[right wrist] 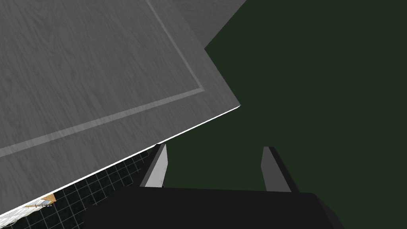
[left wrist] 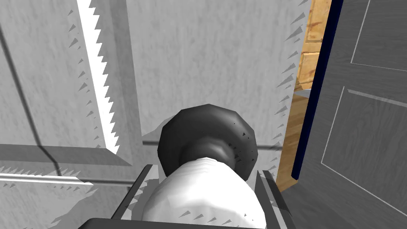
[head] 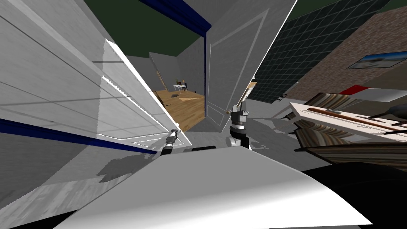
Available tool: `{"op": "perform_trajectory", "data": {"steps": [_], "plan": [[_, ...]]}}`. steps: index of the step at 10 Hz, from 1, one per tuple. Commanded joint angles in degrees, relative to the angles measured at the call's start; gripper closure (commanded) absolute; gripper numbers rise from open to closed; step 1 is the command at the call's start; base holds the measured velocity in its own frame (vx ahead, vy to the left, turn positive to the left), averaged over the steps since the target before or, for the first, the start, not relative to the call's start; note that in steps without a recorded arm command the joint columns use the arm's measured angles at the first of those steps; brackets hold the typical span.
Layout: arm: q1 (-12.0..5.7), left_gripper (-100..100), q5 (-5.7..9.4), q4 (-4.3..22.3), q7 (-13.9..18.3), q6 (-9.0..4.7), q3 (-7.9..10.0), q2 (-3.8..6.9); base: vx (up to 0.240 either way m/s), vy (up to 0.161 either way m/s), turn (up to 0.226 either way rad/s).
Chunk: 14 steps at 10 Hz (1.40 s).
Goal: Pull the door open
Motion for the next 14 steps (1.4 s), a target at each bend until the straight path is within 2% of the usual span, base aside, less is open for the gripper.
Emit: {"op": "perform_trajectory", "data": {"steps": [1, 2, 3, 12, 13, 14], "plan": [[0.82, 100, -0.48, -0.77, 1.19, -0.92, -1.05, 0.95, -0.246, 0.058, -0.063], [0.46, 100, -0.30, -0.50, 0.61, -0.44, -0.64, 0.54, -0.113, 0.023, -0.015], [1.11, 100, -0.77, -0.21, 1.58, -1.51, -1.38, 1.11, -0.138, 0.037, -0.134], [3.67, 100, -3.06, 1.40, 6.66, -8.04, -4.67, 4.68, -0.210, 0.068, -0.135], [3.54, 100, -2.90, 1.02, 6.09, -7.17, -4.45, 4.40, -0.104, 0.026, -0.026], [4.00, 100, -3.08, 1.74, 6.76, -8.54, -5.13, 4.80, -0.147, 0.048, -0.140]]}}
